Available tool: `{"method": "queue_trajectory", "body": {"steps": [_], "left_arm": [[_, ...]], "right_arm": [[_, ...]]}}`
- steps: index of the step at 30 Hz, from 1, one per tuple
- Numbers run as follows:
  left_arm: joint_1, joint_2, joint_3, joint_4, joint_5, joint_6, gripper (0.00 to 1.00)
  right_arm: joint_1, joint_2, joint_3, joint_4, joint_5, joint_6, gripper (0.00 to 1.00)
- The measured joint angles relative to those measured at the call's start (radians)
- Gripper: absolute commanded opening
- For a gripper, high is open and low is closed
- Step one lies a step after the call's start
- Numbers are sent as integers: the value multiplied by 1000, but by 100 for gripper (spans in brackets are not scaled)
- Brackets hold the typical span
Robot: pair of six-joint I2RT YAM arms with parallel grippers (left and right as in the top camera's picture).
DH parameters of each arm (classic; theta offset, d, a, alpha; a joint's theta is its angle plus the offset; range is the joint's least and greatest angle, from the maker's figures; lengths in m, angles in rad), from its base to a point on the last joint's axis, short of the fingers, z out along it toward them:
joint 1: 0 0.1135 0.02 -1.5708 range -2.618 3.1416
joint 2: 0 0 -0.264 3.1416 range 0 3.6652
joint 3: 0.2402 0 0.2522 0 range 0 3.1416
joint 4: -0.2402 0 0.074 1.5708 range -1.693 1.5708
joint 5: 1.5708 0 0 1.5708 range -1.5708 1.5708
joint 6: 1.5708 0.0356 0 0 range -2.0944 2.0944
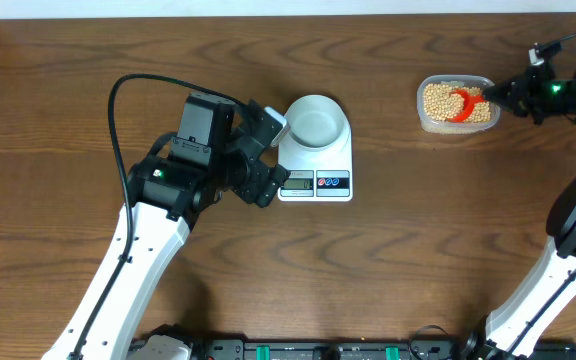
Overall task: Scoop item into bowl and weigh 50g on scale
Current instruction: 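Lift the filled red scoop out of the soybean tub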
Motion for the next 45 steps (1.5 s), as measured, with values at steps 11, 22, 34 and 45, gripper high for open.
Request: {"method": "queue_trajectory", "body": {"steps": [11, 22, 34, 45], "left_arm": [[0, 0, 0, 0, 0, 0, 84], [0, 0, 0, 0, 0, 0, 84], [0, 0, 0, 0, 0, 0, 84], [0, 0, 0, 0, 0, 0, 84]], "right_arm": [[-21, 0, 0, 0, -75, -16, 1], [-83, 0, 0, 1, -184, -41, 1], [-84, 0, 0, 1, -312, -53, 1], [-29, 0, 0, 31, -364, -43, 1]]}}
